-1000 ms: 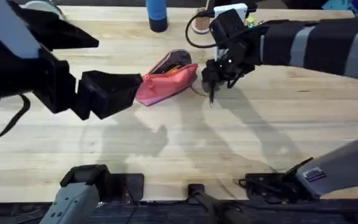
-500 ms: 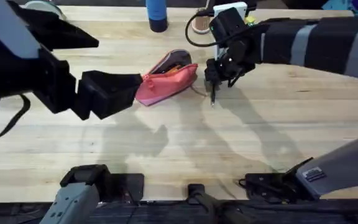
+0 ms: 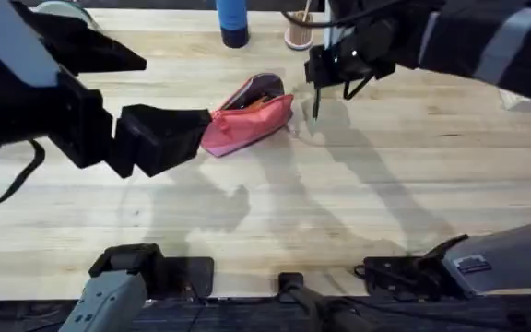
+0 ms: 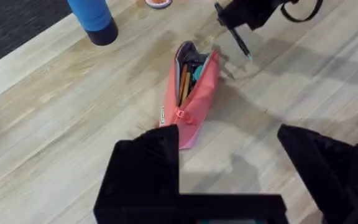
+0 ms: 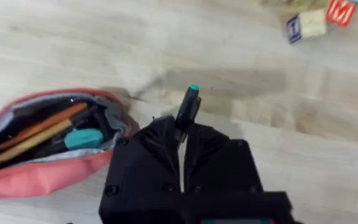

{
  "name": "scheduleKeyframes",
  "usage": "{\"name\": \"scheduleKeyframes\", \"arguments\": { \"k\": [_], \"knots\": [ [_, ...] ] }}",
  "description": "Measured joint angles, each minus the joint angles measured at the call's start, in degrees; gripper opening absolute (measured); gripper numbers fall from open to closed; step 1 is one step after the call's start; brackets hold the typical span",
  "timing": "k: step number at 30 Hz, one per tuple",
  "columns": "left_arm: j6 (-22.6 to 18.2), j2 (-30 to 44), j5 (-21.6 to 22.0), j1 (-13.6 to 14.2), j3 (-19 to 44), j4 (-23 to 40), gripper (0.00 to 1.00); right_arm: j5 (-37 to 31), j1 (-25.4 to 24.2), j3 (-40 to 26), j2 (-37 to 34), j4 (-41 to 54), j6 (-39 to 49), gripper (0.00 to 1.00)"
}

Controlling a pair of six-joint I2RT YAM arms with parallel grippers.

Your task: Unzip the bag, pick up the pens from the table one at a time and place them inside, then zip the bag closed.

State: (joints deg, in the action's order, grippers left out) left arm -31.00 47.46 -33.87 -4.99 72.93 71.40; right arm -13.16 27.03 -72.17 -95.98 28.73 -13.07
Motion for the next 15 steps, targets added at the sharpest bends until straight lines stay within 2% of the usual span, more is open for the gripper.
{"name": "scheduleKeyframes", "arguments": {
  "k": [11,12,15],
  "knots": [
    [0.0,0.0,0.0,0.0,0.0,0.0,0.993,-0.5,0.0,-0.4,1.1,-5.1,5.9,0.029],
    [0.0,0.0,0.0,0.0,0.0,0.0,0.994,5.9,0.0,-0.4,1.1,-11.0,15.9,0.029],
    [0.0,0.0,0.0,0.0,0.0,0.0,0.994,11.5,0.0,-0.4,1.1,-14.3,22.5,0.029]
  ]
}}
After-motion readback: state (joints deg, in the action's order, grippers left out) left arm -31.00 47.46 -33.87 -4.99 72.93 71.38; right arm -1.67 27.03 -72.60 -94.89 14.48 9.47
